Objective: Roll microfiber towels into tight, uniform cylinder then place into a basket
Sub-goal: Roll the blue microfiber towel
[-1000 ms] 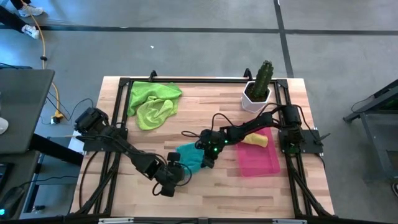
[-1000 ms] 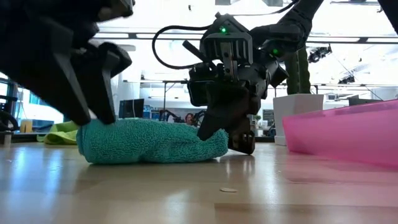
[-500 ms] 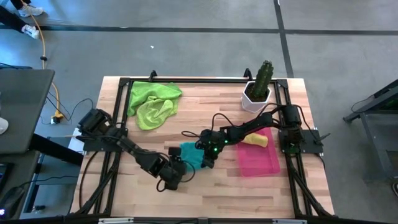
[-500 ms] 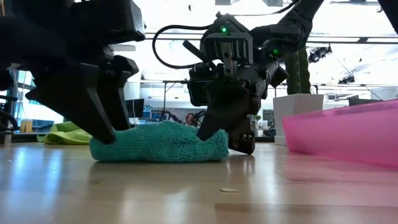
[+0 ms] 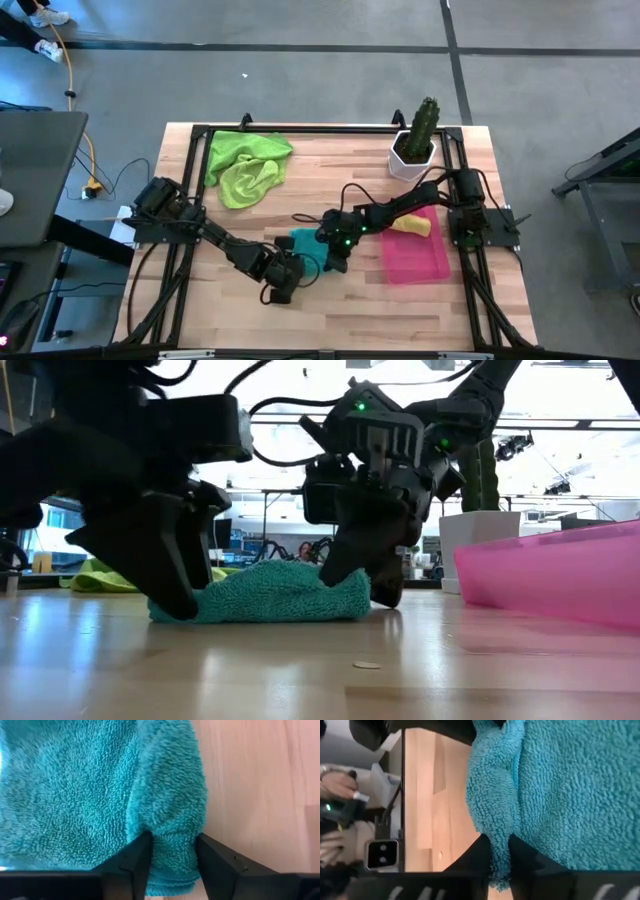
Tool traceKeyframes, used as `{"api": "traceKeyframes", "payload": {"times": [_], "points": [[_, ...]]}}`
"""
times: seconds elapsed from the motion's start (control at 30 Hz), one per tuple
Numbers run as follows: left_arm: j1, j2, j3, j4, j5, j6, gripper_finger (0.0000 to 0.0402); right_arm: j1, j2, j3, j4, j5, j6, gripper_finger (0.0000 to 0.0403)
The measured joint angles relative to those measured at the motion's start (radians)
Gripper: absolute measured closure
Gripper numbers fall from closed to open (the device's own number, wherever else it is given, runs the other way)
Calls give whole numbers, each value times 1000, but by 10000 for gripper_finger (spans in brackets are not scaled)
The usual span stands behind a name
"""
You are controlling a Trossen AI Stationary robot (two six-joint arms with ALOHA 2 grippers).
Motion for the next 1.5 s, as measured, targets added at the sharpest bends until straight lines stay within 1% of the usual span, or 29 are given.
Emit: {"api": "traceKeyframes", "payload": {"times": [0.07,0.17,0.23,0.3,0.37,0.43,0.47,0.57,0.7,0.83,0.9,1.0,1.07,1.23,1.33,1.4,1.5], "points": [[2,0,1,3,43,-56,291,0,-9,-1,0,-1,-65,342],[-1,-1,2,24,124,-167,339,-1,-37,-3,-12,-1,-185,315],[0,-1,1,48,169,-239,371,-2,-66,-7,-52,3,-278,305],[5,1,0,85,243,-283,390,-2,-111,-6,-92,10,-360,301],[7,5,-2,128,308,-310,390,-2,-154,-5,-143,16,-432,302],[8,6,-4,157,336,-333,384,3,-193,-5,-192,34,-492,305],[9,6,-4,166,342,-346,383,14,-214,-5,-205,60,-518,307],[12,6,-5,173,353,-390,385,76,-246,-2,-199,185,-629,311],[31,7,-4,158,384,-433,390,192,-247,-2,-181,358,-774,312],[63,7,-3,152,429,-443,390,295,-248,-2,-175,554,-831,312],[82,7,-4,150,458,-444,391,334,-247,-2,-160,616,-834,312],[108,7,-4,143,495,-451,391,367,-225,-1,-123,655,-832,312],[120,8,-5,143,518,-451,391,376,-197,-1,-94,655,-831,312],[128,8,-5,144,517,-451,391,380,-143,-1,-13,628,-830,312],[128,8,-5,146,515,-458,391,377,-135,-1,-1,628,-830,311],[122,8,-5,146,509,-458,391,373,-135,0,1,628,-834,305],[119,7,-5,147,501,-458,391,372,-135,0,3,628,-858,286]]}}
